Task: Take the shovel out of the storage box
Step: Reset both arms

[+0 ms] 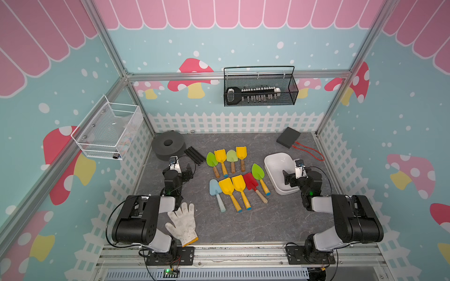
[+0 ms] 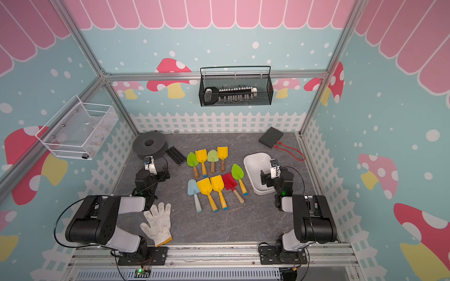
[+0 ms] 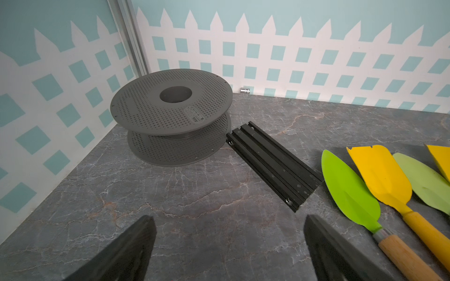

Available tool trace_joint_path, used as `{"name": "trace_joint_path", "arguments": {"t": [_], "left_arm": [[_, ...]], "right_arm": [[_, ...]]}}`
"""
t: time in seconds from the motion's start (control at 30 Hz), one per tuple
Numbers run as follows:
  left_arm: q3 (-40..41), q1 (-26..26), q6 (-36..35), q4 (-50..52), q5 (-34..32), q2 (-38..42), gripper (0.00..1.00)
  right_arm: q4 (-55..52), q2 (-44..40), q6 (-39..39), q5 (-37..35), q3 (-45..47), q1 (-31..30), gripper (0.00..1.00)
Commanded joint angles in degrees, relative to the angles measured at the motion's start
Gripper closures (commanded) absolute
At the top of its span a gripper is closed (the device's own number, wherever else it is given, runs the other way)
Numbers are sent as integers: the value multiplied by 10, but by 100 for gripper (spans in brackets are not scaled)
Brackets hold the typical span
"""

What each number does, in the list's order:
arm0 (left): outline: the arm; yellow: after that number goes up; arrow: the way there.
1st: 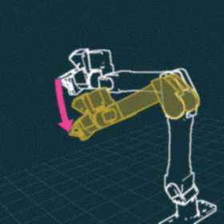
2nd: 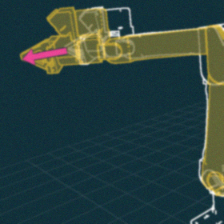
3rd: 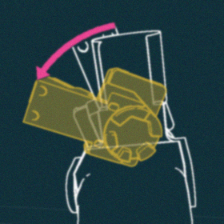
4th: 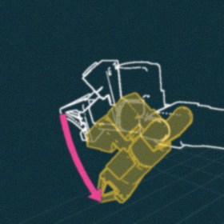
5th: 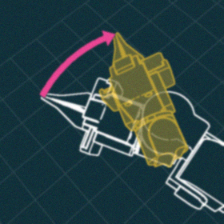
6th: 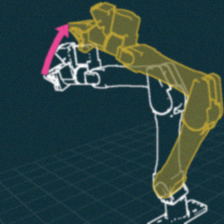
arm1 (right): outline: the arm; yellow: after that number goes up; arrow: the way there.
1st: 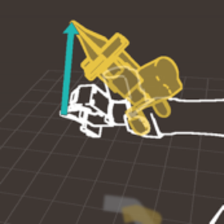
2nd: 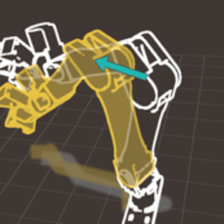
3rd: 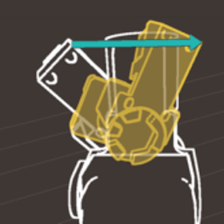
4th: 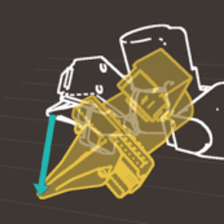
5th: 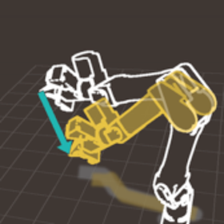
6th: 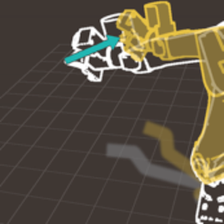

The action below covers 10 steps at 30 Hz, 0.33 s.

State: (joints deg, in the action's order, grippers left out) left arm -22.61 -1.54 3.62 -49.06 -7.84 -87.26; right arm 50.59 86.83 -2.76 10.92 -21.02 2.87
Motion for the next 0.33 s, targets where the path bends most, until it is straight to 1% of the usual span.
{"name": "trace_joint_path", "arguments": {"t": [0.0, 0.3], "left_arm": [[-5, 0, -10, 4, 4, -5, 1], [-4, -2, -11, 4, 1, -4, 1]], "right_arm": [[2, 0, -2, -7, -1, -5, 1], [5, 2, -3, -8, 0, -6, 1]]}}
